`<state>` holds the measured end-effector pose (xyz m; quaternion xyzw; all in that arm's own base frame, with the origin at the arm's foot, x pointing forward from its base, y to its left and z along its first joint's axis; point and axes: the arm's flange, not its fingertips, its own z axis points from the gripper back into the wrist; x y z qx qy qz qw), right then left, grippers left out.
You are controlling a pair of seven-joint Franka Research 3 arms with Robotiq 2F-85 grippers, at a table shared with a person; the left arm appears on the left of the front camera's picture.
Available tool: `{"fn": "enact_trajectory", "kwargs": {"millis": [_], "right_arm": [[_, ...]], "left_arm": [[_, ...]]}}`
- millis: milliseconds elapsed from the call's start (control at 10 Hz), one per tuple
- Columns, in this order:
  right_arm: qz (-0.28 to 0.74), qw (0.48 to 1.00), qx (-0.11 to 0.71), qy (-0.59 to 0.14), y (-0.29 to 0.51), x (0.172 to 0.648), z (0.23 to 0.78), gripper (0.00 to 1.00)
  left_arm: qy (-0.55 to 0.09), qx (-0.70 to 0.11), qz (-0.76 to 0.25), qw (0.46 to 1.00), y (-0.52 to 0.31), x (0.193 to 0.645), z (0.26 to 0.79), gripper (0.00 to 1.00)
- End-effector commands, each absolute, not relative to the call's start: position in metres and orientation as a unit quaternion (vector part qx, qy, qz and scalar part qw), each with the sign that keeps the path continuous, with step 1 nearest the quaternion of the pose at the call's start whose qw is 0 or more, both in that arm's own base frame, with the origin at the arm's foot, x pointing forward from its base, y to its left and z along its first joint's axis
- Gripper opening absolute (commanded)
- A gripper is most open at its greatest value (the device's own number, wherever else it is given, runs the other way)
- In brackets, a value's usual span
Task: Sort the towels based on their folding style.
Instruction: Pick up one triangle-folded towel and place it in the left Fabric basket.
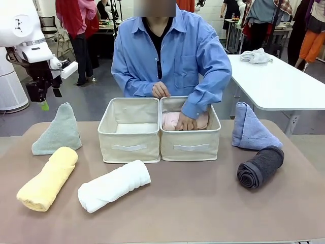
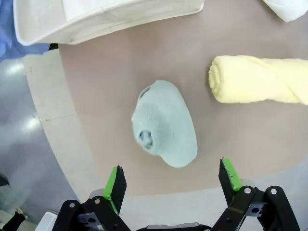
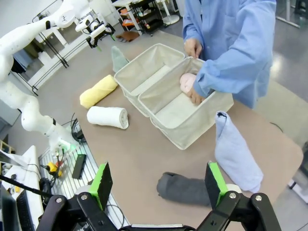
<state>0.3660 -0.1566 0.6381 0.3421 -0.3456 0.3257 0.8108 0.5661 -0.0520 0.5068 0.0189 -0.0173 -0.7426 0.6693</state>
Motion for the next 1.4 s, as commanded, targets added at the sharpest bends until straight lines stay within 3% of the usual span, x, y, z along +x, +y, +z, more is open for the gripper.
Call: {"fn": "enact_trajectory", "kwargs": {"millis": [0,700,800,900,1000,1100,1300], "right_arm": [[0.326,0.807,0.346,-0.349,-0.157,0.366,0.637,1.00],[0.326,0.807,0.346,-0.349,-0.157,0.366,0.637,1.00],[0.326,0.807,0.346,-0.349,-0.157,0.366,0.637,1.00],[0.326,0.807,0.346,-0.349,-0.157,0.366,0.637,1.00],[0.326,0.807,0.346,-0.349,-0.157,0.366,0.637,1.00],[0.326,0.807,0.346,-0.349,-0.157,0.366,0.637,1.00],[0.326,0.807,0.346,-0.349,-0.157,0.366,0.637,1.00]], "left_arm": [[-0.019,0.011,-0.742,0.670,-0.064,0.567,0.492,1.00],[0.008,-0.002,-0.740,0.673,-0.077,0.590,0.458,1.00],[0.004,-0.001,-0.739,0.674,-0.077,0.591,0.458,0.94],[0.007,-0.008,-0.741,0.671,-0.076,0.591,0.458,0.45],[0.007,-0.012,-0.741,0.671,-0.076,0.591,0.459,0.38],[0.009,-0.016,-0.742,0.671,-0.076,0.591,0.459,0.00],[0.013,-0.025,-0.739,0.674,-0.076,0.591,0.458,0.00]]}}
